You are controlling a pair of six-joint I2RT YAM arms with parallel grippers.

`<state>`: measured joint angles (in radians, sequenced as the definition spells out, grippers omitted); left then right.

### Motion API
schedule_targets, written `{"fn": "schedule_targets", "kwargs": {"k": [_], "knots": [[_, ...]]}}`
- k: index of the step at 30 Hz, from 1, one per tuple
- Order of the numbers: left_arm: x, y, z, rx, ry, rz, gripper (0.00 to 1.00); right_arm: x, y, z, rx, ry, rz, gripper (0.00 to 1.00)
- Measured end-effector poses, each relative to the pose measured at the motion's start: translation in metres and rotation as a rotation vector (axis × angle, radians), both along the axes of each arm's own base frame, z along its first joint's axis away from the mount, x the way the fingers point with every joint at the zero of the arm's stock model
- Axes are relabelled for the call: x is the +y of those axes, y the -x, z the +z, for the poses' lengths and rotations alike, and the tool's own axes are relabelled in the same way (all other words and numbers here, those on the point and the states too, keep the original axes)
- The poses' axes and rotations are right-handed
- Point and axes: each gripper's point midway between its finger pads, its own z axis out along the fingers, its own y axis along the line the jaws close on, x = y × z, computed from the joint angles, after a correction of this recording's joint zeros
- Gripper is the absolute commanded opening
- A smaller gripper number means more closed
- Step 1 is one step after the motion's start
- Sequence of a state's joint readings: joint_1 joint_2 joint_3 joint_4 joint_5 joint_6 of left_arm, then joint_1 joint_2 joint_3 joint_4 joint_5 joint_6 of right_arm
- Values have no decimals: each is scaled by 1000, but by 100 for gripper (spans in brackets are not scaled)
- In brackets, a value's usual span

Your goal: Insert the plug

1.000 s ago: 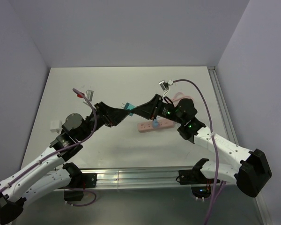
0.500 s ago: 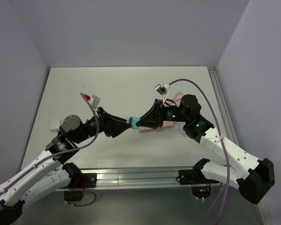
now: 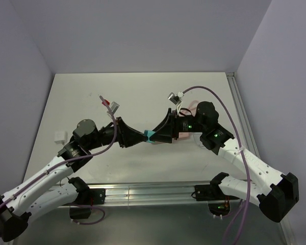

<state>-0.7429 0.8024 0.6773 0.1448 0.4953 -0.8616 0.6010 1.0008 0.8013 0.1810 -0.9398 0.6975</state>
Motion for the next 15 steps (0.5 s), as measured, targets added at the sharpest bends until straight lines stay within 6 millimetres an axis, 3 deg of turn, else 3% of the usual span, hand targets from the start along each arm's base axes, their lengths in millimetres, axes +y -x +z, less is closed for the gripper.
{"fn": "schedule_targets", "kwargs": {"k": [3,9,15], "knots": [[-5,-4,-4,91,-1,-22,0,1,0,-1,-48,27,-3,73],[6,-20,-2,334,62,0,0,-9,-7,0,-196,61,-85,70],[17,-31,10,563,171,10,0,-18,-4,18,-386,37,-136,68]]}}
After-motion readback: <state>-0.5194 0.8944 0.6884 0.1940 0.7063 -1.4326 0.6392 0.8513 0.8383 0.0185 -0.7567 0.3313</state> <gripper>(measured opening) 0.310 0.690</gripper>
